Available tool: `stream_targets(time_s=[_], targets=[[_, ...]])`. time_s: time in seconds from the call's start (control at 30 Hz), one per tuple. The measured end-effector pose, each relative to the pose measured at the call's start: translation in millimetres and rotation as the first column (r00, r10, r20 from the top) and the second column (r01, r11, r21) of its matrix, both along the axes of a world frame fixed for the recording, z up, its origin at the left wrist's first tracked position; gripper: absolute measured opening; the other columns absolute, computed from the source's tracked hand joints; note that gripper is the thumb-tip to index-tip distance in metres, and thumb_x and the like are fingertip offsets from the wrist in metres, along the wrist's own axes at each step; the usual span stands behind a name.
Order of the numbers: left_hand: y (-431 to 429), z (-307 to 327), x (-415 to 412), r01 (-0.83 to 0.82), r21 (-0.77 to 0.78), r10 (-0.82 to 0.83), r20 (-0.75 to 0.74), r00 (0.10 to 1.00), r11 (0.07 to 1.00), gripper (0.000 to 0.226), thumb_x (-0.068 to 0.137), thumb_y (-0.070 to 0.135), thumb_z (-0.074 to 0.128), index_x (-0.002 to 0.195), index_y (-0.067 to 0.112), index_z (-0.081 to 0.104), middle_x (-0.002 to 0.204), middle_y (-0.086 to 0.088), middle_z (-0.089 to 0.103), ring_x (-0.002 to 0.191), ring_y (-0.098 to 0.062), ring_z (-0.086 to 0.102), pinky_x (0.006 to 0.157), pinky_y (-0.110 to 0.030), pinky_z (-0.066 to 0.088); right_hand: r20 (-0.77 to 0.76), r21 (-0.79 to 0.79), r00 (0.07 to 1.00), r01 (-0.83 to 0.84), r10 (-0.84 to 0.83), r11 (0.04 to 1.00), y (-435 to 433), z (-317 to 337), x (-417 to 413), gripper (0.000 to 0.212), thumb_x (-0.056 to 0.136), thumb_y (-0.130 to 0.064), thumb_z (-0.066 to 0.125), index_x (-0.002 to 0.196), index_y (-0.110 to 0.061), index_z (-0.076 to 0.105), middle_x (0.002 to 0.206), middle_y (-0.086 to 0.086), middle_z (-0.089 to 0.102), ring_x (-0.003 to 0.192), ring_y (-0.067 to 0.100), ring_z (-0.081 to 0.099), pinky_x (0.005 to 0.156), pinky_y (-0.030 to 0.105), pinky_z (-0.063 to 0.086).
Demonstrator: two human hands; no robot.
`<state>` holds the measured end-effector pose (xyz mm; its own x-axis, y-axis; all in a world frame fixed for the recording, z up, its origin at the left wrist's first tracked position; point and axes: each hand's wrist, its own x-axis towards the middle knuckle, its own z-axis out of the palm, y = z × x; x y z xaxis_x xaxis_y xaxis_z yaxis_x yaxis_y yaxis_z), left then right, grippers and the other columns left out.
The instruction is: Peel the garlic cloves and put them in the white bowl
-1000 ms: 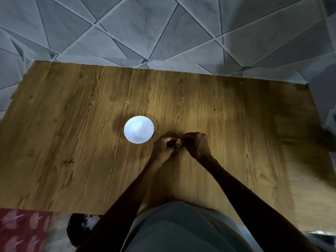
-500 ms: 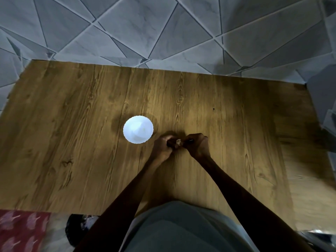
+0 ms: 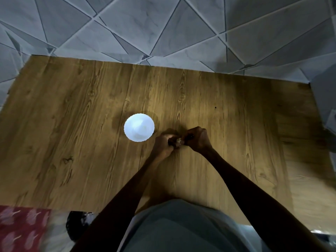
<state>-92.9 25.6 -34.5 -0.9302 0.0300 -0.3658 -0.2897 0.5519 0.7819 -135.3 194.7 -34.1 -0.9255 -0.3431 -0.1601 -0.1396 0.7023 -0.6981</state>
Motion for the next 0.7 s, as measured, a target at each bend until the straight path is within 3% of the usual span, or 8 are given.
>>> stream_targets(time_s=[0.2, 0.4, 0.57, 0.7], targets=[[-1.0, -5.0, -1.5, -0.034, 0.034, 0.033, 0.024, 0.999, 0.999, 0.039, 0.088, 0.013, 0.071, 0.126, 0.008, 0.063, 0.123, -0.009, 0.067, 0.117, -0.021, 0.059, 0.100, -0.029, 0.045, -0.016, 0.036, 0.990, -0.140, 0.140, 0.990, 7.1, 8.7, -7.9, 0.009, 0.081, -0.008, 0.078, 0.089, -0.004, 0.077, 0.087, 0.009, 0.076, 0.072, 0.004, 0.063, 0.061, 0.001, 0.044], [-4.0, -8.7, -1.8, -0.018, 0.082, 0.015, 0.037, 0.999, 0.996, 0.038, 0.086, 0.014, 0.072, 0.124, 0.010, 0.065, 0.117, -0.005, 0.070, 0.110, -0.019, 0.064, 0.100, -0.040, 0.051, -0.030, -0.014, 0.979, -0.200, 0.199, 0.980, 8.0, 9.2, -7.6, 0.007, 0.086, -0.010, 0.074, 0.090, -0.004, 0.076, 0.082, 0.006, 0.074, 0.058, -0.007, 0.057, 0.055, 0.005, 0.044], [-2.2, -8.4, 0.1, -0.019, 0.079, 0.019, -0.006, 1.000, 0.997, 0.035, 0.086, 0.015, 0.072, 0.120, 0.008, 0.067, 0.114, -0.006, 0.071, 0.107, -0.018, 0.065, 0.097, -0.032, 0.051, -0.095, 0.035, 0.964, -0.247, 0.249, 0.968, 9.0, 5.8, -6.0, 0.008, 0.087, -0.012, 0.072, 0.091, -0.006, 0.076, 0.084, 0.004, 0.074, 0.061, -0.009, 0.055, 0.058, 0.004, 0.044], [-3.1, -9.1, -2.0, -0.014, 0.050, 0.014, 0.006, 1.000, 0.999, 0.037, 0.085, 0.011, 0.072, 0.121, 0.007, 0.066, 0.116, -0.008, 0.070, 0.109, -0.020, 0.065, 0.099, -0.035, 0.050, -0.144, 0.066, 0.943, -0.292, 0.299, 0.954, 6.9, 9.8, -5.9, 0.004, 0.086, -0.012, 0.073, 0.086, -0.008, 0.075, 0.075, -0.002, 0.069, 0.057, -0.014, 0.047, 0.055, 0.002, 0.040]])
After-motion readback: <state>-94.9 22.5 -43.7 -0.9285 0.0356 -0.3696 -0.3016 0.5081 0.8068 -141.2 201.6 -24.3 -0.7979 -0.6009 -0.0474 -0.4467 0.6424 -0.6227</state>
